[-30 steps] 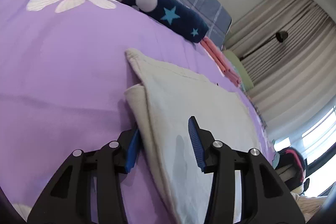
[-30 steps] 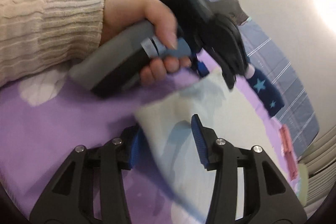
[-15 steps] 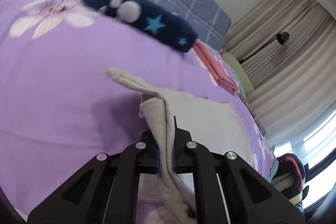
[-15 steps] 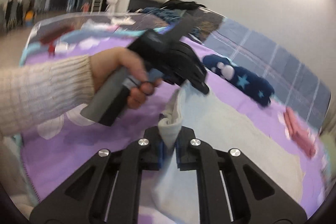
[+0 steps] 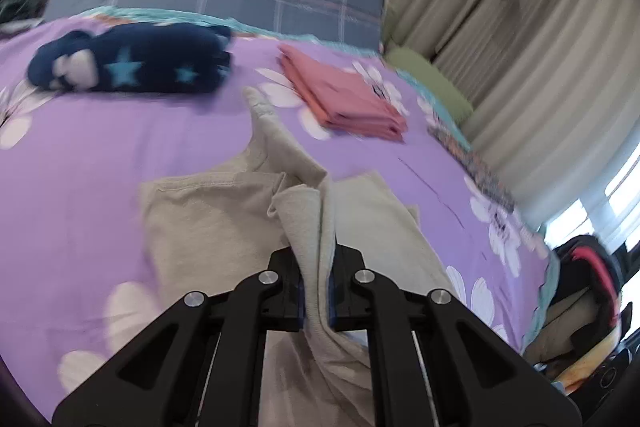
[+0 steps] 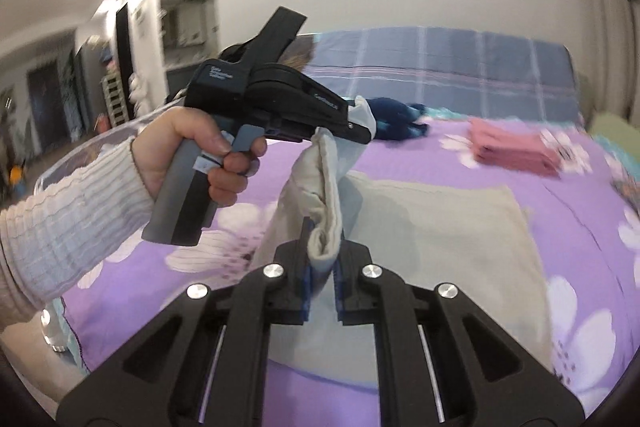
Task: Fold small clothes
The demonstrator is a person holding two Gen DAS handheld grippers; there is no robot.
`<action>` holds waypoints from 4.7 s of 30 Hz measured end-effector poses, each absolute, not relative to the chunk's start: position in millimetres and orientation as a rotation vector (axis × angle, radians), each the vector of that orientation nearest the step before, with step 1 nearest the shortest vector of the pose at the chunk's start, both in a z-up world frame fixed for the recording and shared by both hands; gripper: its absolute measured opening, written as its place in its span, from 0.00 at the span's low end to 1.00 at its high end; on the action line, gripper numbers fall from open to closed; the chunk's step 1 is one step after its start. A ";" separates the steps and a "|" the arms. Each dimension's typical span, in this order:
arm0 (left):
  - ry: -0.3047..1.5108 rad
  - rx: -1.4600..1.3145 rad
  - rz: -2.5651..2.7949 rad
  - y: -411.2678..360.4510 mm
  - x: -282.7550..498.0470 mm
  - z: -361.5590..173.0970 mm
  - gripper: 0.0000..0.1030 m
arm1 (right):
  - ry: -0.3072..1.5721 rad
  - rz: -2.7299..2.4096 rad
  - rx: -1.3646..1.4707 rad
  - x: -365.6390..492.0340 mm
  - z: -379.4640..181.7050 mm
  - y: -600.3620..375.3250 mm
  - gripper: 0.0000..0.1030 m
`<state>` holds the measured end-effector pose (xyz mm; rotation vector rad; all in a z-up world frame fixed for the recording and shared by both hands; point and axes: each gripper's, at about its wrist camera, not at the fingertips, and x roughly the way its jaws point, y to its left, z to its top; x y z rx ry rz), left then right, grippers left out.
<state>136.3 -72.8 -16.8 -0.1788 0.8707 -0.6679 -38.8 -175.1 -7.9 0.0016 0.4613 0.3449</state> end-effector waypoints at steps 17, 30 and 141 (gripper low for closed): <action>1.022 0.215 -0.594 -263.6 139.3 -68.0 0.07 | 0.600 0.197 0.341 -46.1 -63.2 -345.2 0.08; 0.783 0.283 -0.512 -242.2 97.6 -29.4 0.56 | 0.691 0.248 0.510 -40.6 -89.7 -369.8 0.08; 0.847 0.120 -0.480 -95.0 -10.3 -107.6 0.74 | 0.800 0.234 0.037 66.9 -81.2 -332.4 0.48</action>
